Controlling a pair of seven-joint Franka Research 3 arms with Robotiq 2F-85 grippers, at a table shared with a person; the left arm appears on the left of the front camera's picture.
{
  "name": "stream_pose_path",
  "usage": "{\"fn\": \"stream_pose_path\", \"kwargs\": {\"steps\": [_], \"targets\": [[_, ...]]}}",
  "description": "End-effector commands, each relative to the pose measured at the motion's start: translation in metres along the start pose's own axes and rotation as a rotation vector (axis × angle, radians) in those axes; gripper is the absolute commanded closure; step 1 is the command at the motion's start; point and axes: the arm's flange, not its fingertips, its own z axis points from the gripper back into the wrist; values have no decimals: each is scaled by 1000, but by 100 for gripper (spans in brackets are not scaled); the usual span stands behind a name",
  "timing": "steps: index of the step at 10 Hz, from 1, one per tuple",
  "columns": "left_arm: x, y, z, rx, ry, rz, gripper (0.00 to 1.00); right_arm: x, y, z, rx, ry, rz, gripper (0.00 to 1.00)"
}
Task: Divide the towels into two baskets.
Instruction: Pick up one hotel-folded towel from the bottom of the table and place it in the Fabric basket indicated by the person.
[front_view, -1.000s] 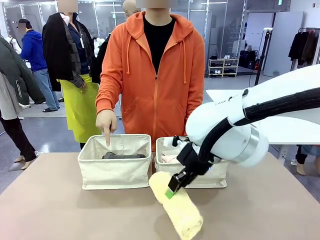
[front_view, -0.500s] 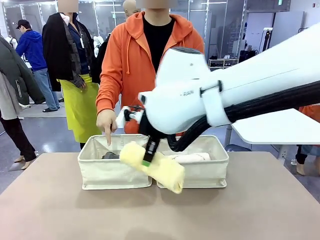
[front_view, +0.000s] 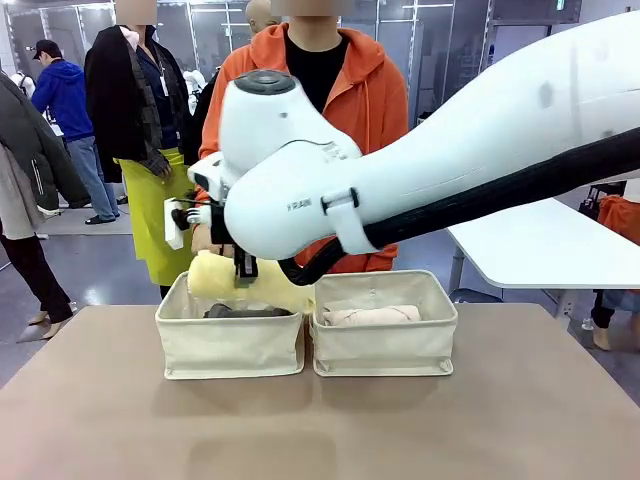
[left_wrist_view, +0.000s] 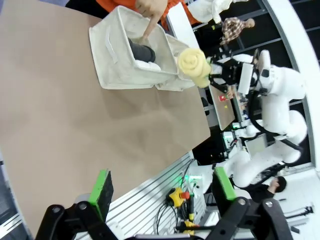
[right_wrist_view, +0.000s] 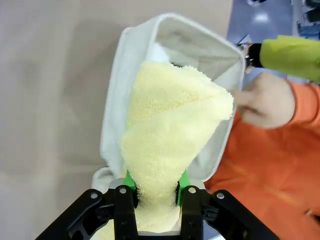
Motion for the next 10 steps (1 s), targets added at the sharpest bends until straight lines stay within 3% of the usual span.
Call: {"fn": "stream_pose_path", "kwargs": {"steps": [1,3,7,10], "targets": [[1,-3,4,-6,3,9,0,31,-28,-23,-98,-17,137,65],[1,-3,4,-6,3,9,0,48,-38,-55,-103,-27,141,65],[1,-3,4,-6,3,9,0,32,-42,-101,-92,14,98,63],[1,-3,4,-6,3,9,0,28,-37,-105,-78,12,102,13]]}}
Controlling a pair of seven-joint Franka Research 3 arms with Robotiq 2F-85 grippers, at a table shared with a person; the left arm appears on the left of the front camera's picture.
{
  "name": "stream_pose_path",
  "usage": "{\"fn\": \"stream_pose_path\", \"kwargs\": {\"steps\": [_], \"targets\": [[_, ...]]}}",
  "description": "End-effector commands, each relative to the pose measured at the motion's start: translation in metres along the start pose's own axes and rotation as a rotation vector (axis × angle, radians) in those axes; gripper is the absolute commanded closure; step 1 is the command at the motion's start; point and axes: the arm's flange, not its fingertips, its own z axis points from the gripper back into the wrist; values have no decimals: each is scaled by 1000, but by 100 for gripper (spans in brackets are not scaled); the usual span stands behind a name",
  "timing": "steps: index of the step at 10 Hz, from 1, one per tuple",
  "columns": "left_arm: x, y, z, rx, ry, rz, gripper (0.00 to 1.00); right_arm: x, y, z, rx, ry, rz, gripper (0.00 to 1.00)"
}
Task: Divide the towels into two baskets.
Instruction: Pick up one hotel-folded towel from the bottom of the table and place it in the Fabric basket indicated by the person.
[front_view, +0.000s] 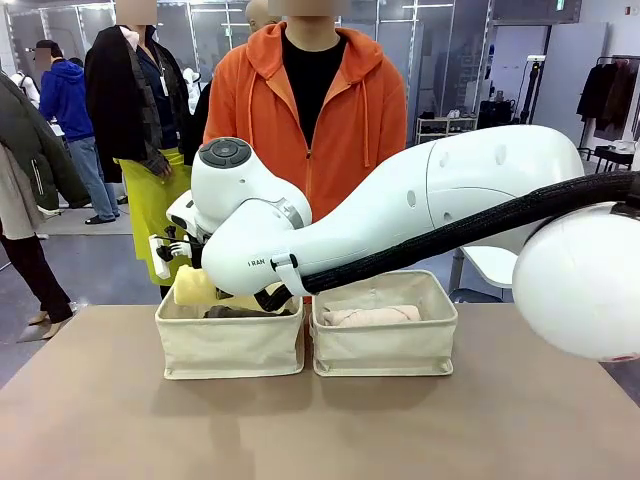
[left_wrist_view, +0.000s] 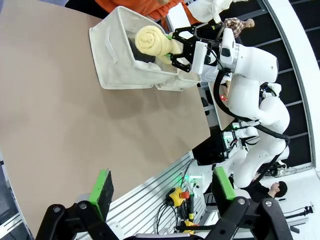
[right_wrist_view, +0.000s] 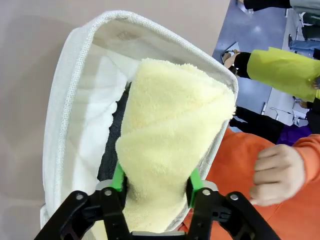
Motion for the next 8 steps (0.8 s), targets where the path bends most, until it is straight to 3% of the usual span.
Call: {"fn": "stream_pose_path", "kwargs": {"steps": [1,8], "targets": [[1,-3,4,-6,3,9,0,6,4,5,-6,6,6,0],[1,-3,4,-6,3,9,0,3,1,1,0,-2,3,0]]}}
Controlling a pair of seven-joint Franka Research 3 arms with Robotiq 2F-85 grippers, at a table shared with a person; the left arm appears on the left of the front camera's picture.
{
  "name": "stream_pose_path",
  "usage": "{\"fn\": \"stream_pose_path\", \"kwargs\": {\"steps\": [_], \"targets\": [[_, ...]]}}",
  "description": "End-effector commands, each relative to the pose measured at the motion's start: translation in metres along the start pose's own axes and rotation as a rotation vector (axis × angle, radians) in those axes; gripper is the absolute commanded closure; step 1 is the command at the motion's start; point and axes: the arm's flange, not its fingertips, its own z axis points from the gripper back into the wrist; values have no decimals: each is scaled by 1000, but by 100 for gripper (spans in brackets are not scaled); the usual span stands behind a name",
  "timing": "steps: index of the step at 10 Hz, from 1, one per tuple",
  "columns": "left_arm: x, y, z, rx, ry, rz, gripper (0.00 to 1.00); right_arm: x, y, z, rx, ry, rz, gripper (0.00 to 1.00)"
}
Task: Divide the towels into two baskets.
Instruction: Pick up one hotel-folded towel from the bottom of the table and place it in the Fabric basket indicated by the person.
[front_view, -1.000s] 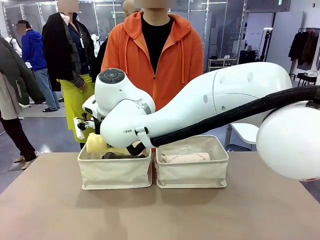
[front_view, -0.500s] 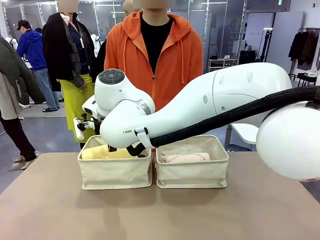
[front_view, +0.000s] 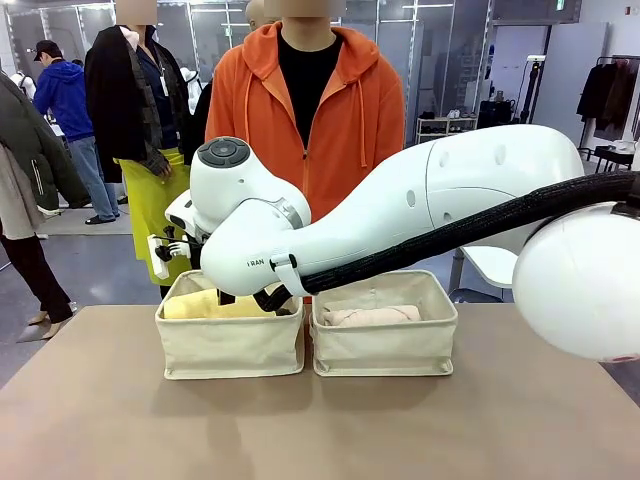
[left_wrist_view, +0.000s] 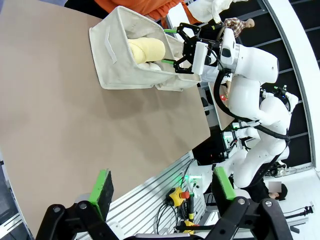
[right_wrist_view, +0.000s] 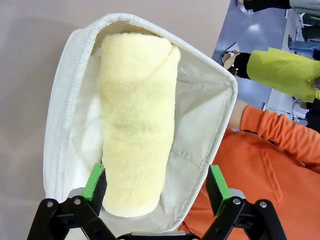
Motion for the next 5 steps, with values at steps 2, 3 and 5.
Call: {"fn": "stream_pose_path", "kwargs": {"steps": [2,3,5], "targets": [[1,-3,4,-6,3,9,0,2,1,0,0,-1,3,0],[1,-3,4,-6,3,9,0,2,1,0,0,-1,3,0],[1,-3,4,-6,3,9,0,2,1,0,0,-1,3,0]]}}
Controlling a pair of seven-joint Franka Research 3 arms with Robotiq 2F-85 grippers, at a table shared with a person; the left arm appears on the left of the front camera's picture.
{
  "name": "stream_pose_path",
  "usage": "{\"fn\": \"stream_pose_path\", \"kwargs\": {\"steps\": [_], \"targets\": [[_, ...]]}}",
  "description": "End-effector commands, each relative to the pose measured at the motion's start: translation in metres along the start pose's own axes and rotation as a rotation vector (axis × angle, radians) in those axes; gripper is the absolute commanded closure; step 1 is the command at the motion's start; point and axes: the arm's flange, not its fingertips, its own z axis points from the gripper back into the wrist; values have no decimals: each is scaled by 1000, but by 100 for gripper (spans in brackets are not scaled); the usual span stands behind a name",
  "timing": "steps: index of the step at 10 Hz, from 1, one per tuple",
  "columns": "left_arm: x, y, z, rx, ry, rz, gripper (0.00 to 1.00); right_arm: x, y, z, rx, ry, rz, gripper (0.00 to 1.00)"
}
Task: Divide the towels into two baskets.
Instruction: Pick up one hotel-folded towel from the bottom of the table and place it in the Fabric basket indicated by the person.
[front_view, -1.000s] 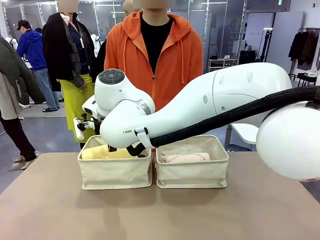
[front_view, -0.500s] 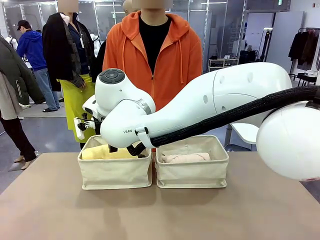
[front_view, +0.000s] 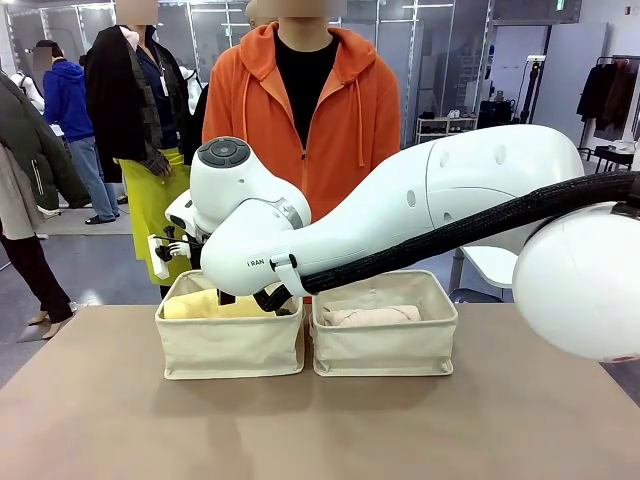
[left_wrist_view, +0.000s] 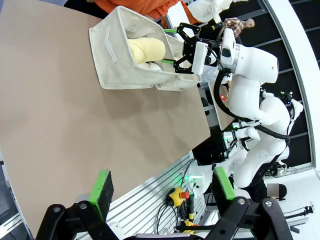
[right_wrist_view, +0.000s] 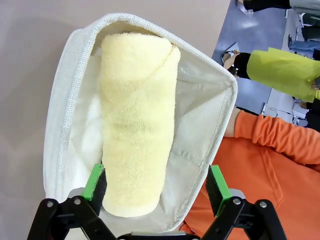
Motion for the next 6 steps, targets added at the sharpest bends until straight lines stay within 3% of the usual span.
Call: {"fn": "stream_pose_path", "kwargs": {"steps": [1,6], "targets": [[1,-3,4,-6,3,9,0,2,1,0,0,-1,3,0],[1,-3,4,-6,3,9,0,0,0,0,0,0,0,3]]}}
